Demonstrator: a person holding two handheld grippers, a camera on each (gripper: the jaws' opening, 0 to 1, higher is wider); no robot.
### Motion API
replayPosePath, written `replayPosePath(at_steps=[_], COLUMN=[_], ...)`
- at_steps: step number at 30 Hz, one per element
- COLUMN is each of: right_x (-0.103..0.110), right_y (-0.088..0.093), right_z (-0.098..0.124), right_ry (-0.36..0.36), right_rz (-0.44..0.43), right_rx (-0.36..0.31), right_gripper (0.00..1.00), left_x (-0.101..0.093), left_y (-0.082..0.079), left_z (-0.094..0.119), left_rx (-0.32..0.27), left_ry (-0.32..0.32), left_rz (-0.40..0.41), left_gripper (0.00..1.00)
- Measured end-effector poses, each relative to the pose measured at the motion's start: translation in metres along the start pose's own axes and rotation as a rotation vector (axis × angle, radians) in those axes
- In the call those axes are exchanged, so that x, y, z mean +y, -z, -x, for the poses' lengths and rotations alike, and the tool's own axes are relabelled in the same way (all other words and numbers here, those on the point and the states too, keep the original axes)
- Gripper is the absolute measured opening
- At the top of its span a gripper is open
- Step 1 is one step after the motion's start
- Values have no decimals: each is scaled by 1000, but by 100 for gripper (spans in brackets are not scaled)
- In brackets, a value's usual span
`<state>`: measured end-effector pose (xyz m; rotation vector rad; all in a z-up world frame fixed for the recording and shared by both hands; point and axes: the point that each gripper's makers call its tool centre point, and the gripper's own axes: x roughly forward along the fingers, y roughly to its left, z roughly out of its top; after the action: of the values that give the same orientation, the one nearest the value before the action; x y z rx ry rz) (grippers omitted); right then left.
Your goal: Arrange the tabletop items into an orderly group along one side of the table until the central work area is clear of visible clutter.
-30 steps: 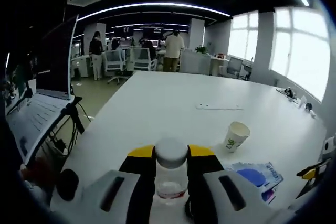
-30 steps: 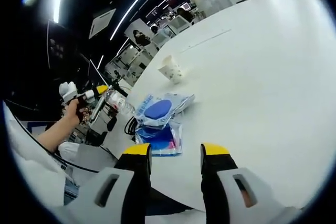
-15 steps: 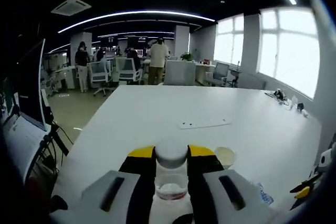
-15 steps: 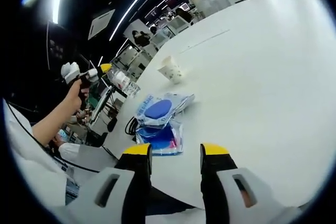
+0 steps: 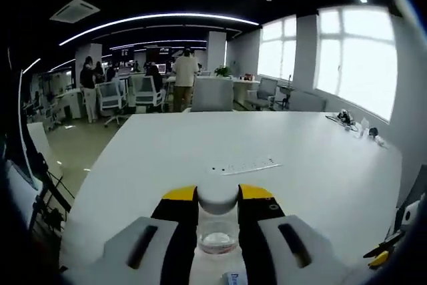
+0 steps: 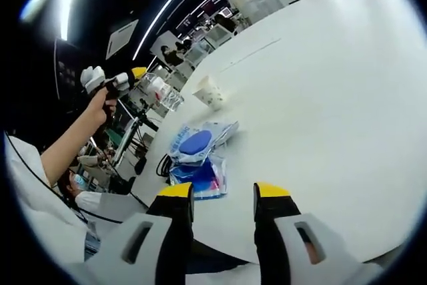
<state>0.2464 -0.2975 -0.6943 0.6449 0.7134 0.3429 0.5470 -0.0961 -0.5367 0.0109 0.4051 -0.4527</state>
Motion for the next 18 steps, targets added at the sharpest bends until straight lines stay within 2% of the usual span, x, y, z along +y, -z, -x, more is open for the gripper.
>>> replayPosePath(at_steps=[6, 12, 18], right_x=[-5, -11, -16], right_y=[2, 3, 7], right_z=[2, 4, 7], right_ry=[14, 32, 44], right_rz=[-25, -43, -55], right_rx=[-5, -15, -15], right_gripper=[33, 33, 32], left_x=[-8, -12, -13], left_y=[9, 27, 35], left_z=[-19, -36, -43], left_rx=[47, 95, 113], left_ry=[13, 13, 2], left_rz=[-3, -4, -25], left_gripper=[20, 20, 20])
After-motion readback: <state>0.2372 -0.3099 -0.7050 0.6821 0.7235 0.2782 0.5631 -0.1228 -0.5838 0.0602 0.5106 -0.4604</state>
